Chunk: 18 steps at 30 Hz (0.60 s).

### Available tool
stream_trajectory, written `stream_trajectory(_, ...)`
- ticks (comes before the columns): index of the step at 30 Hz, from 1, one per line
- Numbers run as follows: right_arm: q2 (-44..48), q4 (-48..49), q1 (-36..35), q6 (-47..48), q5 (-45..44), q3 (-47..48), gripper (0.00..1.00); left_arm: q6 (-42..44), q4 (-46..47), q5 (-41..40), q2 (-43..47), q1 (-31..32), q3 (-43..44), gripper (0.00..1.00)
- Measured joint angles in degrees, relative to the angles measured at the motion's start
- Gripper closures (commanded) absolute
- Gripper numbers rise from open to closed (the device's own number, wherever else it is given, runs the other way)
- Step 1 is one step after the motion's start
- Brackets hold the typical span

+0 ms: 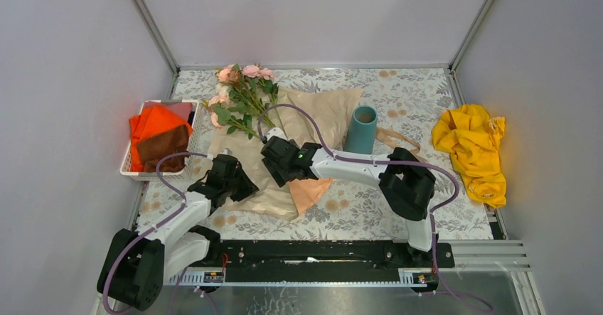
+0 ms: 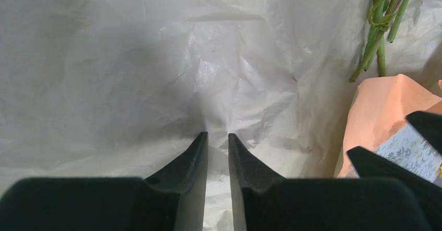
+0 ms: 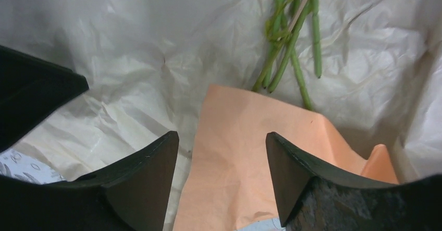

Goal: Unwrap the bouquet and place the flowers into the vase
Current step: Unfold the wrapping paper at the center of the board.

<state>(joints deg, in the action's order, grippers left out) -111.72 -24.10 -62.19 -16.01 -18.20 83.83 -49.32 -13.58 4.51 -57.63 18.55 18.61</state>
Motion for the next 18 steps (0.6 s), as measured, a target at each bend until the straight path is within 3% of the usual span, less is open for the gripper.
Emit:
stream_trajectory(3, -0.13, -0.94, 0.00, -0.48, 1.46, -1.38, 0.54, -0.02, 0.55, 0.07, -0.48, 0.00, 0.00, 0.74)
stream_trajectory(7, -1.60, -1.31, 0.00, -1.42, 2.36, -1.53, 0.96, 0.00, 1.60, 0.15, -1.14, 0.00, 0.00, 0.74)
stream_trajectory(8, -1.95, -1.42, 0.00, -1.66, 2.36, -1.55, 1.00, -0.02, 1.60, 0.13, -1.14, 0.00, 0.00, 0.74)
stream_trajectory(16, 1.66, -1.20, 0.00, -4.28, 0.83, -7.74, 1.00, 0.48, -0.48, -0.61, -0.48, 0.00, 0.81, 0.74)
stream_trajectory(18, 6.27, -1.31, 0.00, -5.07, 0.72, -11.63, 0.93, 0.94, -1.44, -1.09, -0.46, 0.00, 1.90, 0.74)
